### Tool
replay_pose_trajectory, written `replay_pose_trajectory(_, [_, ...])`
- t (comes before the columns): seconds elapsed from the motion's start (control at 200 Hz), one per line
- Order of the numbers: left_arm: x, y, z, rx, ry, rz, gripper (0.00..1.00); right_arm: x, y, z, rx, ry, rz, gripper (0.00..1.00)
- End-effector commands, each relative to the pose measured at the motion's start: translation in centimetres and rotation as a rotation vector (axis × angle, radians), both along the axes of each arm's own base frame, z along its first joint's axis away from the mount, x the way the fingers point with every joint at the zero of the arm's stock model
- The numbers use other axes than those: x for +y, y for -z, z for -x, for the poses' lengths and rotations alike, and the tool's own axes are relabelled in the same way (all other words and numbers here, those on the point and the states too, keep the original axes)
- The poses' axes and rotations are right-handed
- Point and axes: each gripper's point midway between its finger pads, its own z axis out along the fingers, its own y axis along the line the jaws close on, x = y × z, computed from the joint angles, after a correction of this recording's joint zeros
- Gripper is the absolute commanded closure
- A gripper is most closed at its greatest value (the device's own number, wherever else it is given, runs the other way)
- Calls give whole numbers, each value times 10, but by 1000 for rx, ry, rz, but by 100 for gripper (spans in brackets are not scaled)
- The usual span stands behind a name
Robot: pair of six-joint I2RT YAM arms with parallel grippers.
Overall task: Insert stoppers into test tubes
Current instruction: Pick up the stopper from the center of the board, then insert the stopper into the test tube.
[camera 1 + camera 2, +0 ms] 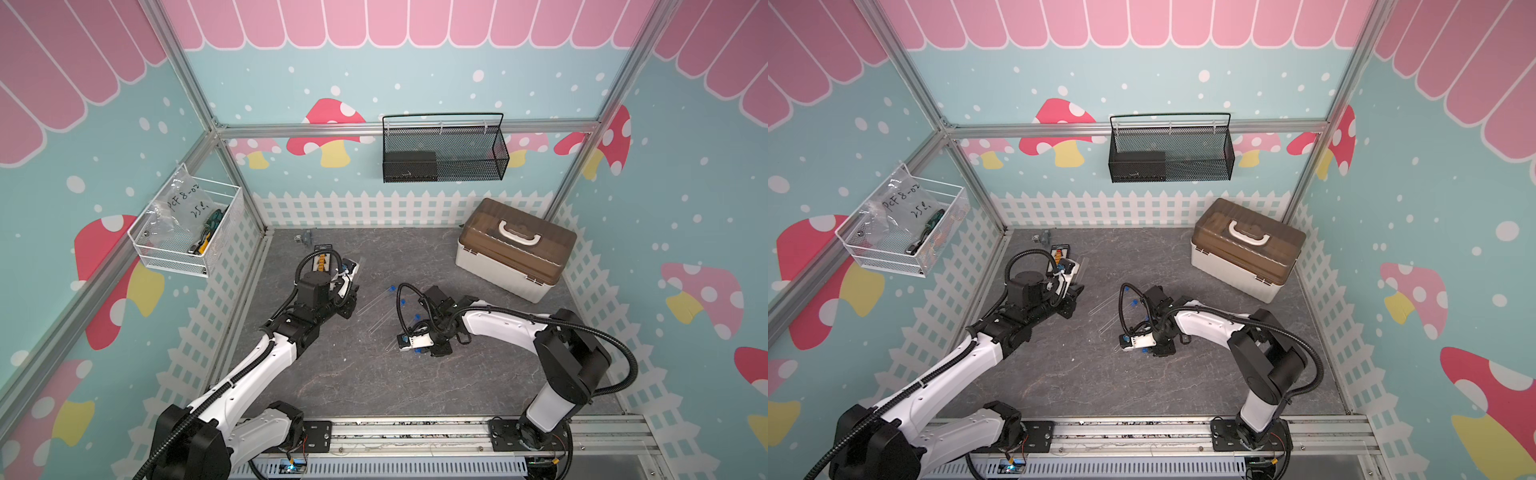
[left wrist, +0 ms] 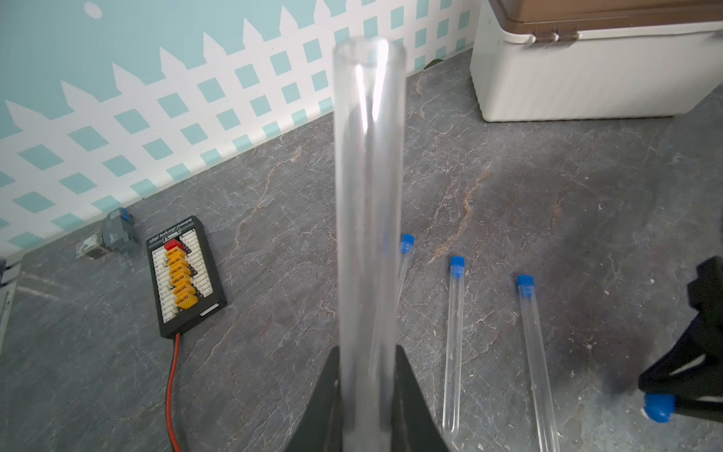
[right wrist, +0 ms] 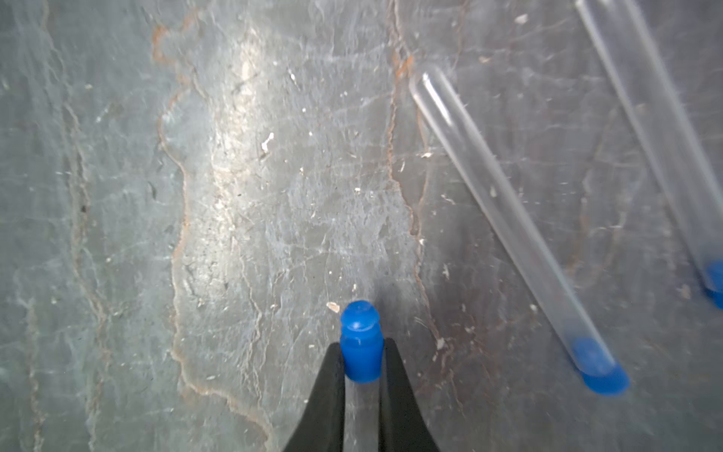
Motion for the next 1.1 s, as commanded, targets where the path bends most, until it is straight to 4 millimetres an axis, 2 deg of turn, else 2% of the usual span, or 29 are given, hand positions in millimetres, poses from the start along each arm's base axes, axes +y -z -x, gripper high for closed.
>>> replay_pose_trajectory(0.0, [-14, -8, 5, -65, 82, -118, 100, -5, -17, -1, -30, 44, -49, 90])
replay_pose_trajectory(0.215, [-47, 26, 24, -146, 289, -446, 100, -35, -45, -7, -104, 180, -89, 90])
replay_pose_trajectory(0.32, [-62, 34, 35, -188, 349, -502, 100, -47, -56, -5, -141, 245, -87, 90])
replay_pose_trajectory(0.485, [-79, 52, 57, -256, 471, -591, 100, -55, -74, 4, -128, 301, -110, 90])
replay_pose_trajectory(0.665, [-90, 78, 83, -288, 635, -728, 100, -53, -89, 9, -96, 327, -134, 89])
replay_pose_trajectory(0.866, [-101, 79, 89, -313, 651, -749, 100, -40, -102, 8, -22, 389, -164, 89])
replay_pose_trajectory(1.096, [-102, 80, 86, -335, 635, -769, 100, -30, -108, 13, 16, 395, -182, 88])
